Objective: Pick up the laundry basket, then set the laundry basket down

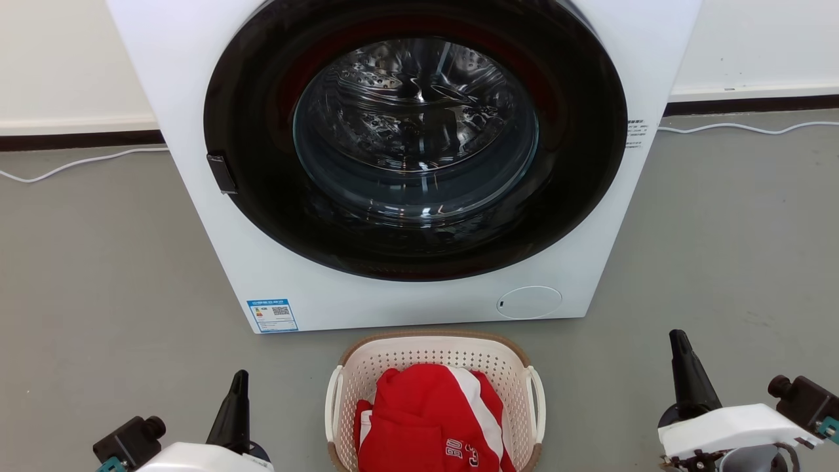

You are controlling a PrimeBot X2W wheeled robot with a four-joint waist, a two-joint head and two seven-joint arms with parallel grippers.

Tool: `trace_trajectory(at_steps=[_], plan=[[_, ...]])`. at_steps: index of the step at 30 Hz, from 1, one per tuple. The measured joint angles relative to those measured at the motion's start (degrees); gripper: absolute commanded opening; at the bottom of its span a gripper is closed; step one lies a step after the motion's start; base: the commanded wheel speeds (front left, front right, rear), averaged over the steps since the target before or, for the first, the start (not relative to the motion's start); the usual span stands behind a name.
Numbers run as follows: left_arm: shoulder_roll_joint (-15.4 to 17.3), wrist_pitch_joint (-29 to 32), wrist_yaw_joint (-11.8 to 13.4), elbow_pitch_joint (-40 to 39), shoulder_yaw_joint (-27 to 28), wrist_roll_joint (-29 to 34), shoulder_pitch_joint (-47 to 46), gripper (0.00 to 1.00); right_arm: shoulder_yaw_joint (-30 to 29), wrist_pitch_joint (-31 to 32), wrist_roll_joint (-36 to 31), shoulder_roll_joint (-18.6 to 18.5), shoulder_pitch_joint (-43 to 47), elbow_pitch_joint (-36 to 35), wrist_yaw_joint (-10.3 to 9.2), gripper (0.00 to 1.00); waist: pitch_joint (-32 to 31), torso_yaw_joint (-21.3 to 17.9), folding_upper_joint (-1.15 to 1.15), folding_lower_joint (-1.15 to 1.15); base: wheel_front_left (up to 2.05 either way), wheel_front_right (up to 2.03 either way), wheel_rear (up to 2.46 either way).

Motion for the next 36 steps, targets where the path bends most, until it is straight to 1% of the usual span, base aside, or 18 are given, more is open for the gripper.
trace_trajectory(at_steps=[36], plan=[[0.09,6.00,0.00,-0.36,1.53,-21.34,-1.38,0.00,-2.42,5.79,21.15,0.97,-0.13,-0.80,0.00,0.00,0.26,0.21,0.00,-0.01,0.00,0.00,0.00]])
